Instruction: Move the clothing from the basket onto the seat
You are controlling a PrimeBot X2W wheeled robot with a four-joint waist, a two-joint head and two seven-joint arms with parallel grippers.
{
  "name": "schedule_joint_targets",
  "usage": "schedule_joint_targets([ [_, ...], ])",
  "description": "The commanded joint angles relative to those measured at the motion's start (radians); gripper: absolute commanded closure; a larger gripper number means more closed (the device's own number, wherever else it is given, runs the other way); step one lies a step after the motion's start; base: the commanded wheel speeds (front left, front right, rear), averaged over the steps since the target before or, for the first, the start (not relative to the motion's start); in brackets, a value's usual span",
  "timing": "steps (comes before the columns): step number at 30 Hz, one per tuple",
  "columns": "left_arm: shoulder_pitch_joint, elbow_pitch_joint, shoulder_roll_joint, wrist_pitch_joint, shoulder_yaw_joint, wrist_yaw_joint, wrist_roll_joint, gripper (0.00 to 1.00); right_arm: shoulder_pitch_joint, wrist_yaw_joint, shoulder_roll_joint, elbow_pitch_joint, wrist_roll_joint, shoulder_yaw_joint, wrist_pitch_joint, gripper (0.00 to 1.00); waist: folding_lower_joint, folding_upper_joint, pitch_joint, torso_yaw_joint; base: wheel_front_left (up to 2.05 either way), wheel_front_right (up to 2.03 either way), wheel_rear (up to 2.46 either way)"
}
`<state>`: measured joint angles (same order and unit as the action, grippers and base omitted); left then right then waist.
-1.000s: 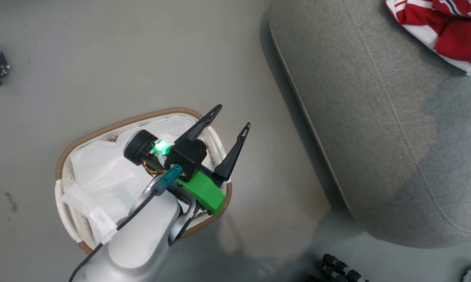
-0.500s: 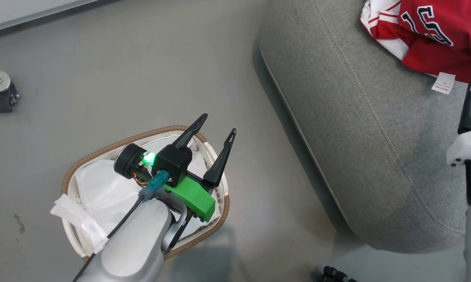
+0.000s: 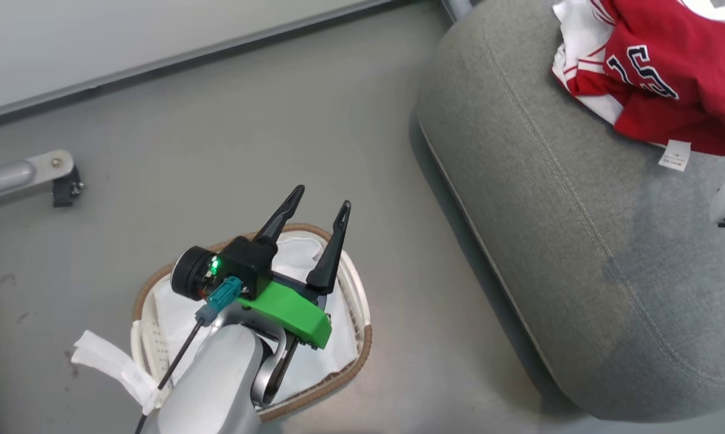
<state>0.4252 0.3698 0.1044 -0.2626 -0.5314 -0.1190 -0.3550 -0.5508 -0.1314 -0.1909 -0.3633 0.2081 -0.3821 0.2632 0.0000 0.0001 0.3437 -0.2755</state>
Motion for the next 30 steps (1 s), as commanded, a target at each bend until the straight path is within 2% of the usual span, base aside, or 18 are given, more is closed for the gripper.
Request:
schedule_joint_targets([
  [1, -0.024, -0.007, -0.008, -0.003, 0.022, -0.002, 0.004, 0.00, -0.011, 0.001, -0.011, 0.005, 0.000, 0.014, 0.002, 0.00, 0.0000, -0.0001, -0.068, 0.061, 0.00, 0.00, 0.00],
  [7, -0.084, -0.025, -0.033, -0.002, 0.114, -0.002, 0.008, 0.00, -0.033, 0.001, -0.011, -0.021, -0.009, 0.073, 0.002, 0.00, 0.0000, -0.0001, -0.145, 0.141, 0.00, 0.00, 0.00],
  [13, -0.164, -0.048, -0.044, -0.002, 0.243, 0.015, 0.018, 0.00, -0.017, 0.001, 0.053, -0.051, -0.032, 0.130, 0.002, 0.00, 0.0000, -0.0001, -0.193, 0.220, 0.00, 0.00, 0.00],
  [21, -0.264, -0.080, -0.052, -0.002, 0.413, 0.038, 0.038, 0.00, 0.083, 0.001, 0.125, -0.055, -0.094, 0.233, 0.002, 0.00, 0.0000, -0.0001, -0.226, 0.306, 0.00, 0.00, 0.00],
  [30, -0.366, -0.084, -0.054, -0.002, 0.478, 0.049, 0.034, 0.00, 0.243, 0.001, 0.136, -0.045, -0.249, 0.320, 0.002, 0.00, 0.0000, -0.0001, -0.265, 0.352, 0.00, 0.00, 0.00],
])
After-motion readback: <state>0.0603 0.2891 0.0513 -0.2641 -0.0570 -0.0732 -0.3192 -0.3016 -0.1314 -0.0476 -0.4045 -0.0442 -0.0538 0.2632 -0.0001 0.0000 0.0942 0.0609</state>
